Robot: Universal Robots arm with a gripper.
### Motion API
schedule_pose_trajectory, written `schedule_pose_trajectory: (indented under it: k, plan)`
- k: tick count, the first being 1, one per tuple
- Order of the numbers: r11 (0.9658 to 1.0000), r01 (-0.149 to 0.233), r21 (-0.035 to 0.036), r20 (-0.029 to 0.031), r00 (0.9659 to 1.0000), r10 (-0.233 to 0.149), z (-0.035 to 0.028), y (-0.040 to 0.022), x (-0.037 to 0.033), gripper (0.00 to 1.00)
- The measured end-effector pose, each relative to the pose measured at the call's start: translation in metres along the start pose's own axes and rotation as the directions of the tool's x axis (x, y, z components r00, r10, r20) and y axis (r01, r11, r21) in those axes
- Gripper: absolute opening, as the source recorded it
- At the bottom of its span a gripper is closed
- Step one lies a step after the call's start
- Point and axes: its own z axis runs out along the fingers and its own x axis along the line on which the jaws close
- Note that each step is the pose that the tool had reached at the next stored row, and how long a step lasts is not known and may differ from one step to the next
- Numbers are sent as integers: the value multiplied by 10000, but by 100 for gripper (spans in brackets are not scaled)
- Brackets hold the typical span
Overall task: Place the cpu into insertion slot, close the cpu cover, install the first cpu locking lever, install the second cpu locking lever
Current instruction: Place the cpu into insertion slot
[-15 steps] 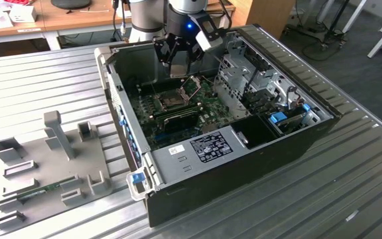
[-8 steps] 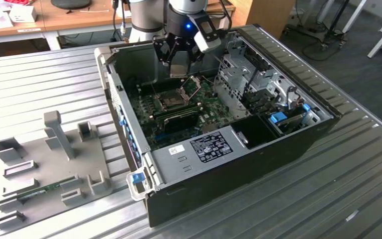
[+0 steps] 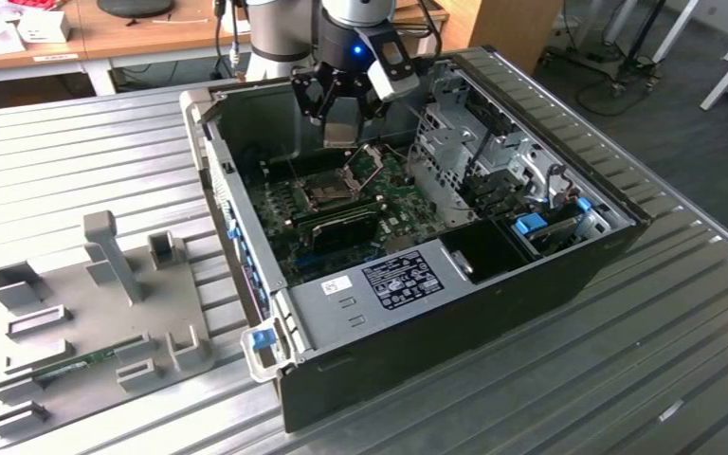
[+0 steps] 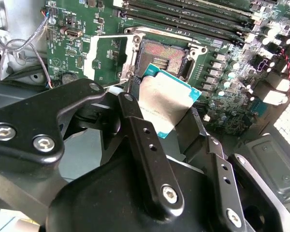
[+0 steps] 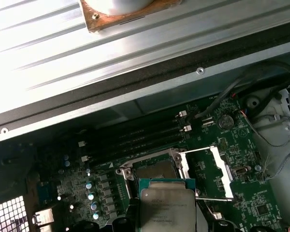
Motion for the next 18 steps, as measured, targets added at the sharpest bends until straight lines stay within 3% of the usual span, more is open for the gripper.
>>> schedule_pose_trajectory:
  k: [11,18]
  plan:
    - [10000,-27,0,2,10000,27,0,0,0,54]
    - [9984,-567,-11,49,9984,567,4,-1,0,54]
